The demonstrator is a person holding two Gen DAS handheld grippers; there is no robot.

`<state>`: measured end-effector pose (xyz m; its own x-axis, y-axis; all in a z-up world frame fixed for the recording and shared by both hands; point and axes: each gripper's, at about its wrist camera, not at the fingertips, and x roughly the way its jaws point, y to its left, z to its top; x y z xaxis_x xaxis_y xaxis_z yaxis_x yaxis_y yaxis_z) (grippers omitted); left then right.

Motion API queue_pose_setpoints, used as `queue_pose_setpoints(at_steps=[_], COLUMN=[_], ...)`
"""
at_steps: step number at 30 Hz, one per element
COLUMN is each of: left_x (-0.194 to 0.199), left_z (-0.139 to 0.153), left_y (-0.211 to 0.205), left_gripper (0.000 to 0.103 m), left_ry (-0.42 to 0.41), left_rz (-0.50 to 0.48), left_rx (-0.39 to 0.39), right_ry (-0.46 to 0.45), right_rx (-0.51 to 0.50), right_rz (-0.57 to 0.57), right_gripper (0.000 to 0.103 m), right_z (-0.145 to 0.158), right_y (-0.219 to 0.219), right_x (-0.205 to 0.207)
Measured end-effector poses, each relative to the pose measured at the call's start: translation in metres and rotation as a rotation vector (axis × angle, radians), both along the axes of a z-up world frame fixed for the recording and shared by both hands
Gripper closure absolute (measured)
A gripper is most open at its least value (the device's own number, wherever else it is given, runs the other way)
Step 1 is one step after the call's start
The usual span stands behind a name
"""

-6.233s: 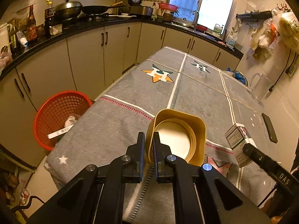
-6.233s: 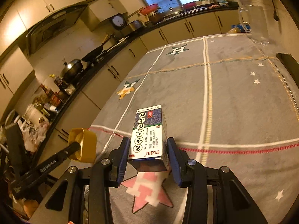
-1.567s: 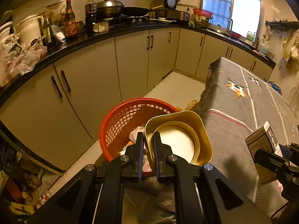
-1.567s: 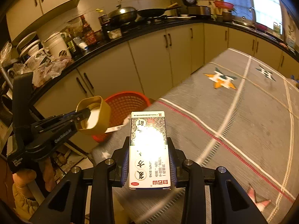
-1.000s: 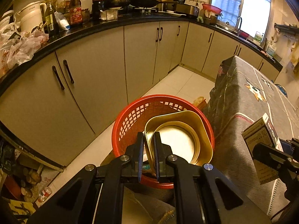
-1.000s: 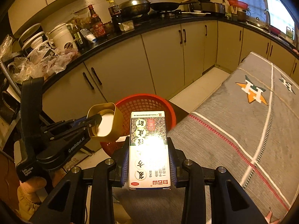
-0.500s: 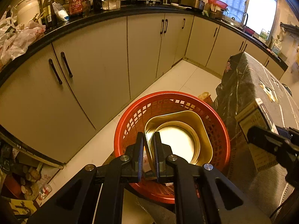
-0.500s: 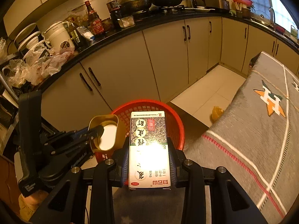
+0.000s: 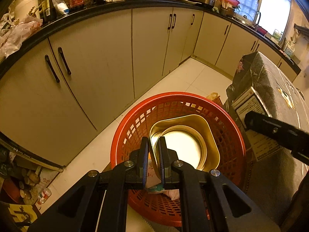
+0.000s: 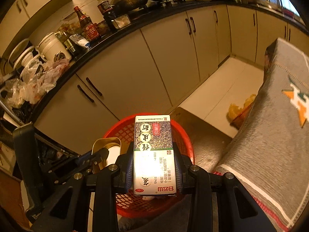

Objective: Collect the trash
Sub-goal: 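Open both tools to drop container and medicine box into the basket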

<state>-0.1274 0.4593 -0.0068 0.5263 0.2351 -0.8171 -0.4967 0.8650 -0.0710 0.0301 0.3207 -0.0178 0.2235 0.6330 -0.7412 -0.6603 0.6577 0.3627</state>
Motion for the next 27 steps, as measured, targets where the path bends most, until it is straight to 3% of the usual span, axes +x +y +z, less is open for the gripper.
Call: queue_pose_setpoints(at_steps=[3,11,27], left_x=[0.002,0.005,0.016], left_z=[-0.001,-0.009,-0.018], left_y=[0.001,-0.003,-0.014], left_gripper=[0.093,0.093,0.093], left_ry=[-0.004,0.003,0.040], left_rz=[0.006,0.023,0.024], left_rx=[-0.001,0.001,0.012], right_ry=[0.042,-0.042,-0.020], right_rx=[0.025,0.027,0.034], right_rz=[0.003,0.013,0.035], right_gripper=[0.065,0.065,0.065], right_z=[-0.006,-0.001,-0.004], right_y=[0.000,0.001,0.002], right_x=[0.006,-0.007,-0.005])
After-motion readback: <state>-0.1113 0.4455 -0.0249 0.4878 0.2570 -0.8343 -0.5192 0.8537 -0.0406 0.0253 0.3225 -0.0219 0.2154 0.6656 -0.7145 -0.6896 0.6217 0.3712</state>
